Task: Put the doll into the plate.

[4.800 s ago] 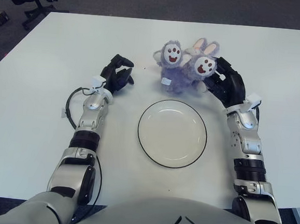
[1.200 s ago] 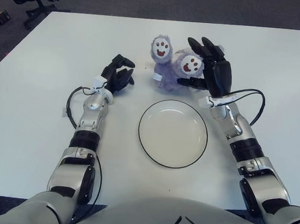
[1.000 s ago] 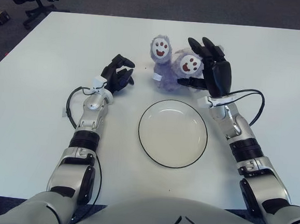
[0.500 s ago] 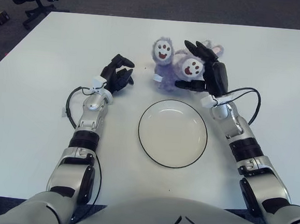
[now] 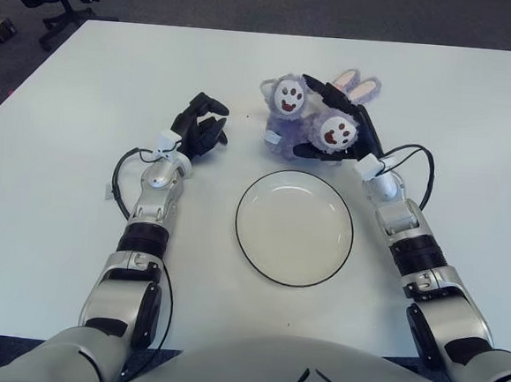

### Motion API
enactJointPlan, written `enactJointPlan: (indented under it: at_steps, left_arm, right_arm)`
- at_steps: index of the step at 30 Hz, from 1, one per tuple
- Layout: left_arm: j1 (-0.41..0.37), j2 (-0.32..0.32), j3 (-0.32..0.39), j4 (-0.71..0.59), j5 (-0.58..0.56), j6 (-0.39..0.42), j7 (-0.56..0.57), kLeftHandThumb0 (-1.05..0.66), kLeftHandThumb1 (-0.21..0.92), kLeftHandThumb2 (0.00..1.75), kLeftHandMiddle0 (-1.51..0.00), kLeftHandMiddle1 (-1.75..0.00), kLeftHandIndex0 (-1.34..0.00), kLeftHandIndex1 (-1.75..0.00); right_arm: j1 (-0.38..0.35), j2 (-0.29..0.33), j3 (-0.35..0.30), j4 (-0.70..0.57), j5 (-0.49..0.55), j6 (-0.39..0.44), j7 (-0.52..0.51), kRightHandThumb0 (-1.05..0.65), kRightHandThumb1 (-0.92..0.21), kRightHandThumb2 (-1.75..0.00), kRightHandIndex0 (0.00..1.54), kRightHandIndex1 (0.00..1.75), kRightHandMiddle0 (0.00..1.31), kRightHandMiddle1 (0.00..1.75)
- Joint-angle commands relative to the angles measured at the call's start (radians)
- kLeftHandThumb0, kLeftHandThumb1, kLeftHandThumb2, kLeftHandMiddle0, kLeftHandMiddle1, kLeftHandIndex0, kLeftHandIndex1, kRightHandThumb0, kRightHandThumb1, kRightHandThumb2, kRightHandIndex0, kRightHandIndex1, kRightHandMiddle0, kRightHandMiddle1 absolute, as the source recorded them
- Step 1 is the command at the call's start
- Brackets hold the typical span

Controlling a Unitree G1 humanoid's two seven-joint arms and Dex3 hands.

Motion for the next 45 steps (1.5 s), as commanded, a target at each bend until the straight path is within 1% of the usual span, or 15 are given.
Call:
enactJointPlan:
  at_steps: [1,16,17,18,19,21,22,23,24,25,27,28,31,39,45]
  left_arm:
    - [0.045,-0.003,-0.006,0.03,0.012,0.023,0.007,-0.36,0.92,0.32,-0.73,-1.75,-0.41,-1.53]
    - [0.047,-0.003,-0.006,0.028,0.01,0.023,0.005,-0.36,0.92,0.31,-0.72,-1.75,-0.42,-1.53]
    - [0.048,-0.003,-0.006,0.025,0.01,0.024,0.005,-0.36,0.92,0.31,-0.72,-1.75,-0.42,-1.53]
    - [0.049,-0.003,-0.007,0.023,0.01,0.025,0.005,-0.36,0.92,0.31,-0.72,-1.75,-0.42,-1.53]
    - [0.05,-0.003,-0.007,0.021,0.01,0.026,0.005,-0.36,0.92,0.31,-0.72,-1.75,-0.42,-1.53]
    - [0.05,-0.003,-0.007,0.019,0.01,0.027,0.005,-0.36,0.92,0.31,-0.72,-1.75,-0.42,-1.52]
    - [0.051,-0.003,-0.007,0.018,0.01,0.028,0.005,-0.36,0.92,0.31,-0.72,-1.75,-0.42,-1.52]
    - [0.051,-0.003,-0.007,0.018,0.01,0.028,0.005,-0.36,0.92,0.31,-0.72,-1.75,-0.42,-1.52]
    - [0.051,-0.003,-0.008,0.017,0.011,0.029,0.006,-0.36,0.92,0.31,-0.72,-1.75,-0.42,-1.52]
    - [0.051,-0.003,-0.008,0.016,0.011,0.029,0.006,-0.36,0.92,0.31,-0.72,-1.75,-0.42,-1.52]
    - [0.052,-0.004,-0.008,0.014,0.011,0.031,0.007,-0.36,0.92,0.31,-0.72,-1.75,-0.43,-1.52]
    - [0.052,-0.004,-0.008,0.014,0.011,0.031,0.007,-0.36,0.92,0.31,-0.72,-1.75,-0.43,-1.52]
    - [0.054,-0.003,-0.008,0.012,0.011,0.032,0.007,-0.36,0.92,0.31,-0.72,-1.75,-0.43,-1.52]
    - [0.056,-0.002,-0.009,0.008,0.01,0.033,0.007,-0.36,0.92,0.3,-0.71,-1.75,-0.43,-1.52]
    - [0.056,0.0,-0.008,0.01,0.011,0.034,0.009,-0.36,0.92,0.3,-0.71,-1.75,-0.43,-1.51]
  right_arm:
    - [0.015,0.008,-0.022,-0.038,0.039,0.056,0.044,-0.64,-0.74,0.0,0.46,0.01,0.55,0.06]
    - [0.003,0.058,-0.059,-0.002,0.057,0.062,0.111,-0.65,-0.75,0.0,0.47,0.0,0.55,0.04]
    - [-0.001,0.075,-0.067,0.022,0.072,0.045,0.115,-0.6,-0.78,0.0,0.54,0.12,0.61,0.25]
    - [-0.004,0.092,-0.077,0.043,0.09,0.036,0.121,-0.45,-0.81,-0.01,0.65,0.36,0.65,0.59]
    - [-0.006,0.111,-0.089,0.066,0.11,0.027,0.125,-0.36,-0.77,-0.12,0.69,0.5,0.66,0.71]
    - [-0.009,0.13,-0.103,0.09,0.126,0.016,0.133,-0.15,-0.51,-0.75,0.68,1.16,0.59,1.2]
    - [-0.01,0.134,-0.107,0.097,0.128,0.011,0.136,-0.1,-0.43,-0.94,0.66,1.36,0.57,1.34]
    - [-0.012,0.136,-0.11,0.101,0.127,0.008,0.139,-0.08,-0.4,-1.01,0.66,1.43,0.56,1.39]
    - [-0.011,0.147,-0.117,0.12,0.113,-0.023,0.121,-0.05,-0.36,-1.11,0.65,1.53,0.54,1.46]
    - [-0.011,0.155,-0.123,0.135,0.103,-0.047,0.107,-0.05,-0.4,-1.01,0.69,1.57,0.56,1.52]
    - [-0.011,0.168,-0.133,0.163,0.087,-0.088,0.085,-0.04,-0.61,-0.54,0.8,1.67,0.6,1.65]
    - [-0.012,0.172,-0.138,0.172,0.088,-0.097,0.084,-0.03,-0.68,-0.4,0.82,1.7,0.62,1.69]
    - [-0.011,0.178,-0.15,0.184,0.099,-0.106,0.088,-0.03,-0.78,-0.19,0.84,1.73,0.63,1.73]
    - [0.005,0.171,-0.178,0.153,0.137,-0.076,0.111,-0.03,-0.84,-0.09,0.85,1.75,0.65,1.75]
    - [0.028,0.148,-0.207,0.091,0.192,0.018,0.139,-0.02,-0.86,-0.07,0.86,1.75,0.68,1.75]
